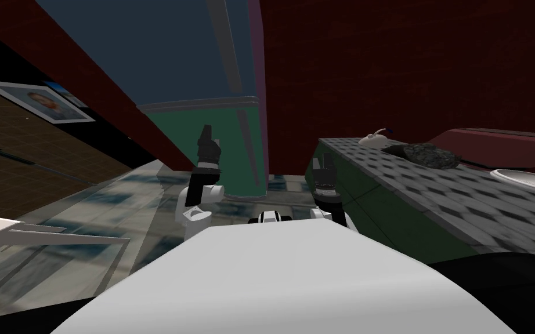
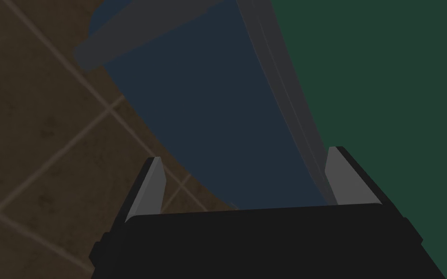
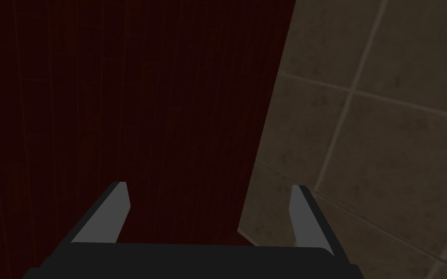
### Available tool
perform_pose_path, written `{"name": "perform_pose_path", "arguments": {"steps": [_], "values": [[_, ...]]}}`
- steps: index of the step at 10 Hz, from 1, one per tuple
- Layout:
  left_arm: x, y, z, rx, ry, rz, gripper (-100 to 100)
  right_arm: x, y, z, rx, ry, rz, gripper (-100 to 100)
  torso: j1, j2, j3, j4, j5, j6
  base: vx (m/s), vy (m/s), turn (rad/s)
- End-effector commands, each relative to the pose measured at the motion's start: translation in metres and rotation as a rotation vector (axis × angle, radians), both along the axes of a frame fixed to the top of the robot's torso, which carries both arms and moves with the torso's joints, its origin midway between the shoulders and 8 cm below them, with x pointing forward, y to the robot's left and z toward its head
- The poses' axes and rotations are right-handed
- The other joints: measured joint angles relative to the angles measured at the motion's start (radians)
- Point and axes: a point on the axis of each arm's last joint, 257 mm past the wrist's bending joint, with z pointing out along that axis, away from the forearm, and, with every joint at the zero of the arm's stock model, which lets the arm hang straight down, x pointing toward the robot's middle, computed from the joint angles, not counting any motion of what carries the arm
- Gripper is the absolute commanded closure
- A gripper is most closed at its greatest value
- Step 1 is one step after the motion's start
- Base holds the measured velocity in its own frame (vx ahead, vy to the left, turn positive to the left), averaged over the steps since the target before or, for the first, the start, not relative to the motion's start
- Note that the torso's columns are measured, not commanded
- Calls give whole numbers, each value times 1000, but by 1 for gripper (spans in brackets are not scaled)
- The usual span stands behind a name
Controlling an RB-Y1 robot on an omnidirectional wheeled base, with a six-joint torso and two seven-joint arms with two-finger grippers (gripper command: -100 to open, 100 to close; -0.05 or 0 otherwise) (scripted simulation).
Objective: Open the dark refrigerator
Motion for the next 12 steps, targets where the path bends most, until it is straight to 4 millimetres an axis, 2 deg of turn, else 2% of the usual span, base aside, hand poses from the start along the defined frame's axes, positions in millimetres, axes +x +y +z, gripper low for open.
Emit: {"name": "perform_pose_path", "arguments": {"steps": [1, 6, 7, 10, 11, 12], "values": [[8, -3, 17, -1, 0, 13, -100, 0, 0, 0, 0, 0, 0, 0, 0, -1, 0, 0, 0, 0, 59, -47, 3], [22, -10, 53, -14, -3, 35, -100, 0, 0, 0, 0, 0, 0, 0, 0, -1, 0, 0, 0, 0, 58, -45, 4], [23, -11, 54, -15, 1, 35, -100, 0, 0, 0, 0, 0, 0, 0, 0, -1, 0, 0, 0, 0, 36, -32, 2], [28, -16, 78, -26, -1, 44, -100, 0, 0, 0, 0, 0, 0, 0, 0, 0, 0, 0, 0, 0, 39, -40, 3], [29, -16, 77, -27, 4, 45, -100, 0, 0, 0, 0, 0, 0, 0, -1, -1, -1, 0, 0, 0, 39, -35, 3], [31, -18, 85, -30, 4, 48, -100, 0, 0, 0, 0, 0, 0, 0, 0, -1, -1, 0, 0, 0, 39, -28, 1]]}}
